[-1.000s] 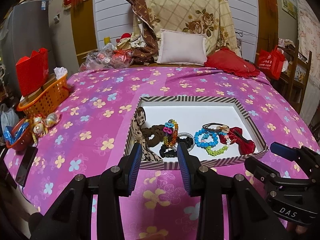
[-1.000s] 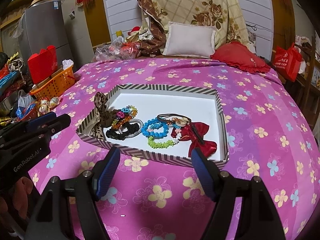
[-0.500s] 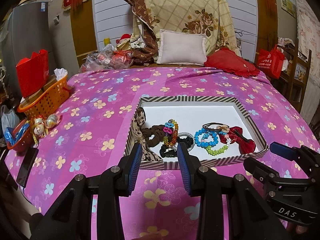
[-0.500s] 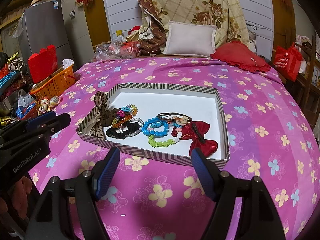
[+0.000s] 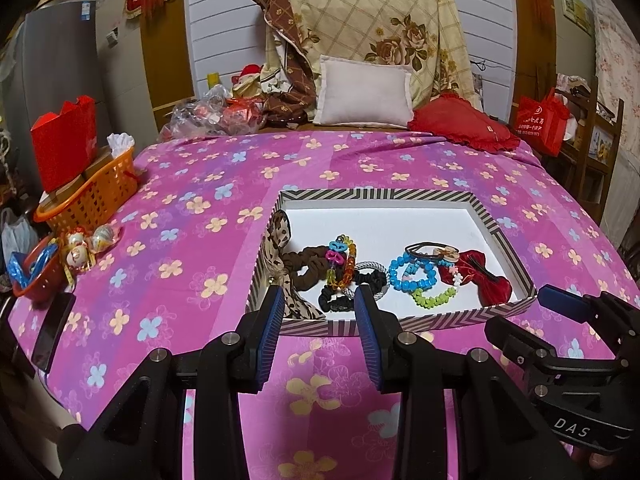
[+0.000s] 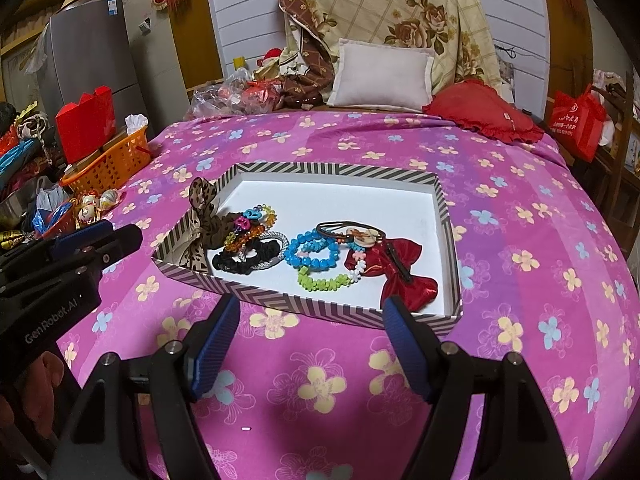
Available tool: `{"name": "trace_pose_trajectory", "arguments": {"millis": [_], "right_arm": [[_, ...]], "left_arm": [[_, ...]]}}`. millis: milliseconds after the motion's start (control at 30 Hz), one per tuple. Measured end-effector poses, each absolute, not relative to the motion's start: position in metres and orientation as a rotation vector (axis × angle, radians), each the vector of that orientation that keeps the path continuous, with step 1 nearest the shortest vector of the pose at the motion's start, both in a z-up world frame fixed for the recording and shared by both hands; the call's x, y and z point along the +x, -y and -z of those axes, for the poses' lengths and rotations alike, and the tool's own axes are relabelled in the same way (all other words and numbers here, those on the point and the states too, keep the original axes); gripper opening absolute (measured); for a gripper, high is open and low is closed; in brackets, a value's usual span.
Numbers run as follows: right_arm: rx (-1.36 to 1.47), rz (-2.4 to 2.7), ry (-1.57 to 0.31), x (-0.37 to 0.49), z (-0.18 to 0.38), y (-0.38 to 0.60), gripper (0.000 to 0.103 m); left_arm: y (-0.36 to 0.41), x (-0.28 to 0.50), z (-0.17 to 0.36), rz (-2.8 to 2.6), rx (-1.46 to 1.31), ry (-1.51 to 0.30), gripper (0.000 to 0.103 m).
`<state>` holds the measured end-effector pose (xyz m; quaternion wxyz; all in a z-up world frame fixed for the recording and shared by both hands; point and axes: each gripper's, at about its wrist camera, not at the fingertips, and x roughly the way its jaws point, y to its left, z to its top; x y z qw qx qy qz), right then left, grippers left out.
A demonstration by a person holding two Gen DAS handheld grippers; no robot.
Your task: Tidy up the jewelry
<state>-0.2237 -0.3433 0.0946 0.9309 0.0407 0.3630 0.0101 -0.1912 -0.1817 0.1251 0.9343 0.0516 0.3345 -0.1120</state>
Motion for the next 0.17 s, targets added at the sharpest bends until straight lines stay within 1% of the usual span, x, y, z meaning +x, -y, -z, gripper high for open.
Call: {"name": "trace_pose_trajectory", "arguments": {"millis": [167], "right_arm": [[0.086, -0.019, -0.746, -0.2235, -0.0941, 0.3435, 0.077]], "left_arm": [[0.1805, -0.1884, -0.1194, 0.248, 0.1, -0.692, 0.033]]}}
